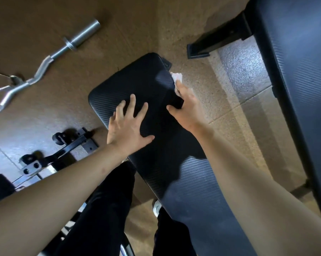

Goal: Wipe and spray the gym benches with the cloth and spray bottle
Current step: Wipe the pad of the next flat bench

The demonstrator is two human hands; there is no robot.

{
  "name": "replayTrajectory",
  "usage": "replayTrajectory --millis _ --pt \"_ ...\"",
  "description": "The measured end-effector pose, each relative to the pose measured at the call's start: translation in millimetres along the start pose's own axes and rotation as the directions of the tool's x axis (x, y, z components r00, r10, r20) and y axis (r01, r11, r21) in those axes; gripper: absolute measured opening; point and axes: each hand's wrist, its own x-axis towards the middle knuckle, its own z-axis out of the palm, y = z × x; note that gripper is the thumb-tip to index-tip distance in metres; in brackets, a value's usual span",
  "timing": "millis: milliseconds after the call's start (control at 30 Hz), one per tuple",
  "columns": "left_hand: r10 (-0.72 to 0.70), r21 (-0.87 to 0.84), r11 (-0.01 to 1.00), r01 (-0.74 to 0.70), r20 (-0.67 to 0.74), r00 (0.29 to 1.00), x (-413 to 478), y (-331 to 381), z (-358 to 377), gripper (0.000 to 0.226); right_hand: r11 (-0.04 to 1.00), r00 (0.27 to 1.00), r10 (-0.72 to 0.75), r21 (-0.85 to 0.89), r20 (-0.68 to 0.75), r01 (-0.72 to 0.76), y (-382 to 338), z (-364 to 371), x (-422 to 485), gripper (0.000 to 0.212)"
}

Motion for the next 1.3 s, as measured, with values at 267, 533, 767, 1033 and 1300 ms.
replayTrajectory --millis 267,533,767,1033,1300 --pt "0.214 -0.177 0.957 -0.230 -0.106 0.971 16.7 -65.3 -16.4 0.056 0.995 0.996 -0.076 0.071 0.038 0.073 -33.1 2.6 51.8 0.077" --pt "0.070 -0.444 0.876 -0.189 -0.272 0.960 59.4 -76.7 -46.0 0.036 0.981 0.981 -0.194 0.015 -0.018 0.195 -61.5 4.8 81.9 0.053" --pt "0.138 -0.454 0.832 -0.318 -0.386 0.912 93.6 -73.8 -91.1 0.055 0.969 0.980 -0.159 0.173 -0.120 0.178 -81.8 -8.1 69.2 0.035" --pt "0.305 -0.445 0.777 -0.444 -0.351 0.885 119.0 -61.8 -89.7 0.023 0.932 0.981 -0.111 0.326 -0.159 0.158 -87.6 -11.3 50.0 0.035" --pt "0.104 -0.593 0.709 -0.382 -0.448 0.888 136.4 -70.1 -127.1 0.017 0.990 0.978 0.050 -0.118 -0.203 -0.075 -58.7 2.0 26.8 0.058"
